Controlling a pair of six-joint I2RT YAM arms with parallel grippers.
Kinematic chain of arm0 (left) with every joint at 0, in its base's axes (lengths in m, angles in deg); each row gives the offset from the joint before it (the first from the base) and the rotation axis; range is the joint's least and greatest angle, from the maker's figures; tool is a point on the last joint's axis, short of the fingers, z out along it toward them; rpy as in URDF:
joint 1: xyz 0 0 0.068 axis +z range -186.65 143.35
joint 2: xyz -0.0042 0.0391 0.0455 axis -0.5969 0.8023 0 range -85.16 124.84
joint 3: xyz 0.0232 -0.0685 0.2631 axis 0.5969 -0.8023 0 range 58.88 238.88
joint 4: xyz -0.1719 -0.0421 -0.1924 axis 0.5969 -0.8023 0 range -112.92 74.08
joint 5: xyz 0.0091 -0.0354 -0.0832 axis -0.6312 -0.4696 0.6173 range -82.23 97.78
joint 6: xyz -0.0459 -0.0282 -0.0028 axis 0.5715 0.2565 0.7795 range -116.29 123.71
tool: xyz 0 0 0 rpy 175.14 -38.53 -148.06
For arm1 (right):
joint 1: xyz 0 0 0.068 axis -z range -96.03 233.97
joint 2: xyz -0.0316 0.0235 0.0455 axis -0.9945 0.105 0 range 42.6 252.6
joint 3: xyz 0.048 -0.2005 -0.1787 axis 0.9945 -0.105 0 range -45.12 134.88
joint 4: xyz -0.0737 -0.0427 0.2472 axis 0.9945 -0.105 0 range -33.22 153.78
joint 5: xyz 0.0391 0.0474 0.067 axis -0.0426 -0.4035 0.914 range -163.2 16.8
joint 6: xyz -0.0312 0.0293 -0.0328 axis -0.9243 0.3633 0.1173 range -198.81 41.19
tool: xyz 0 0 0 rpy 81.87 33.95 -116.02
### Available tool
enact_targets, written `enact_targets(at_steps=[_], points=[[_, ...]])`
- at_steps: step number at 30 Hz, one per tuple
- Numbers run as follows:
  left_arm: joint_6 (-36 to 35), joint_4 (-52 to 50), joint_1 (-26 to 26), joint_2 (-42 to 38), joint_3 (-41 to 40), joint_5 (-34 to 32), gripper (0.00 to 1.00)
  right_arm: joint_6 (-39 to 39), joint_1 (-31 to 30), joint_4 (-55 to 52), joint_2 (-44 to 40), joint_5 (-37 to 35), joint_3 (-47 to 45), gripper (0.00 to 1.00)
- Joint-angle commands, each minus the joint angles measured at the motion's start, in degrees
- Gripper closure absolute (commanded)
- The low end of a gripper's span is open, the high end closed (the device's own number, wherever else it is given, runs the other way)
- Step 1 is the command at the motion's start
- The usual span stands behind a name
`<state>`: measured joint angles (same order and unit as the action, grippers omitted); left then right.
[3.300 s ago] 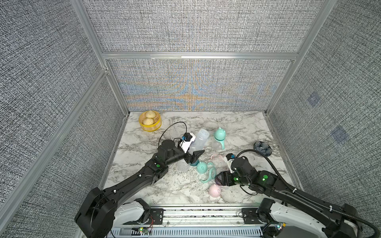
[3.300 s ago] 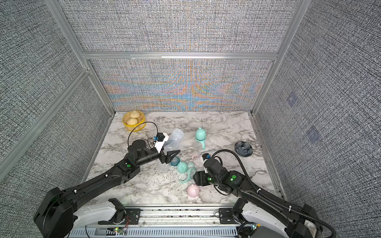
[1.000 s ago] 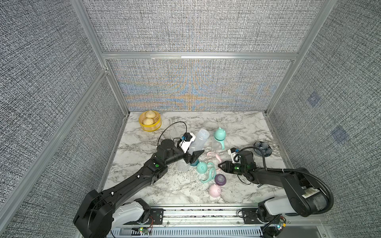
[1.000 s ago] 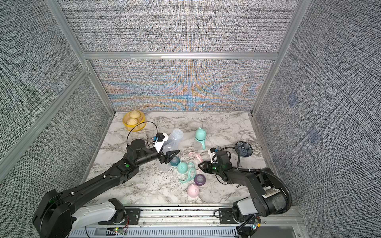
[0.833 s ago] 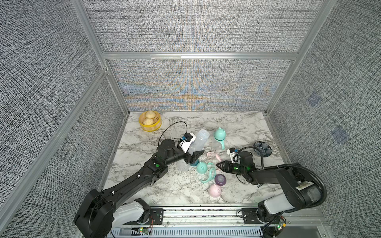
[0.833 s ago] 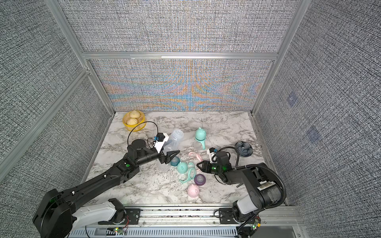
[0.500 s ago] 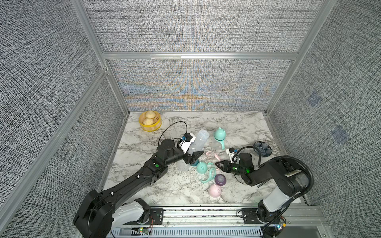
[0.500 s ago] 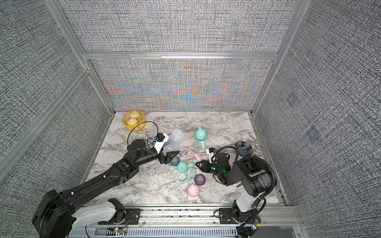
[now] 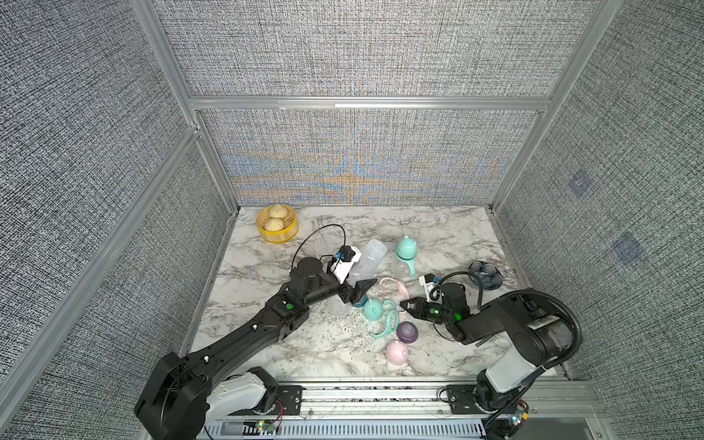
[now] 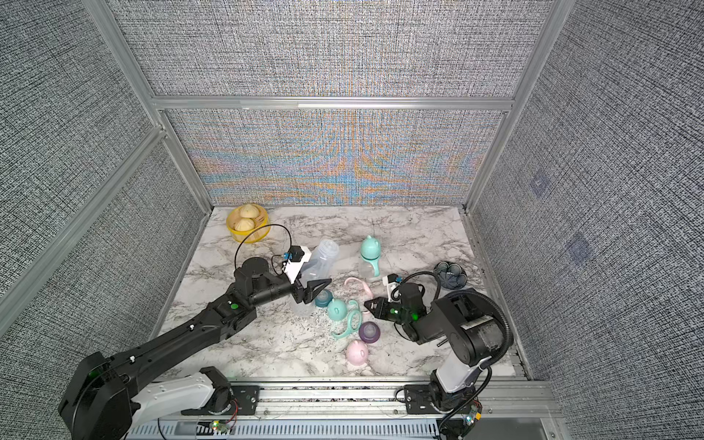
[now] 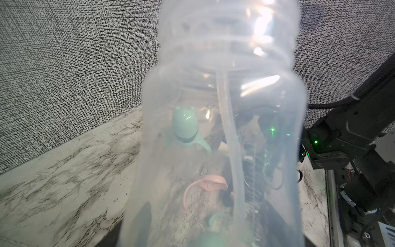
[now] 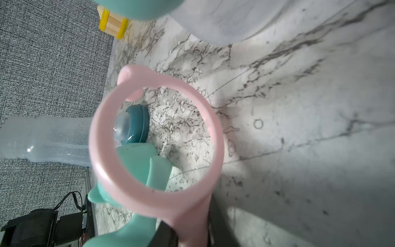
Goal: Assemble the baby bottles
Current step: Pick up the handle at the center of the board, then put on the handle of the baby bottle.
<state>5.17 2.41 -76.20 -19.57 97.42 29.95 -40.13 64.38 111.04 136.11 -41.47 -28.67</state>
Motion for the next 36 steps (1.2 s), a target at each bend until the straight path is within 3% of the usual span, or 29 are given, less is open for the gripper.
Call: enact_targets(at_steps=[1,6,16,20,26,31,36], points=[[-0.49,1.36,0.02,0.26,0.31,0.85,0.94,-1.73,-0.31,-6.10,-2.55,-1.54,0.78,0.81],[-0.69,1.80,0.06,0.93,0.39,2.02,0.94,-4.29,-1.57,-16.41,-9.32,-4.48,2.93,0.83],[-1.64,4.48,0.00,2.36,-0.83,5.93,0.95,-9.85,-7.80,-51.77,-27.33,-19.51,16.42,0.84],[-1.28,6.08,0.00,2.42,-1.45,6.68,0.95,-10.79,-10.49,-60.97,-31.44,-24.72,22.09,0.86],[-1.07,6.33,-0.16,2.04,-1.28,8.26,0.95,-13.55,-13.72,-70.36,-32.49,-32.54,31.12,0.90],[-0.78,7.30,-0.19,2.08,-1.59,9.07,0.95,-16.19,-17.67,-77.11,-30.56,-42.59,39.94,0.99],[0.12,8.39,-0.40,2.92,-1.50,9.51,0.96,-18.30,-22.00,-81.28,-28.17,-52.23,48.95,1.00]])
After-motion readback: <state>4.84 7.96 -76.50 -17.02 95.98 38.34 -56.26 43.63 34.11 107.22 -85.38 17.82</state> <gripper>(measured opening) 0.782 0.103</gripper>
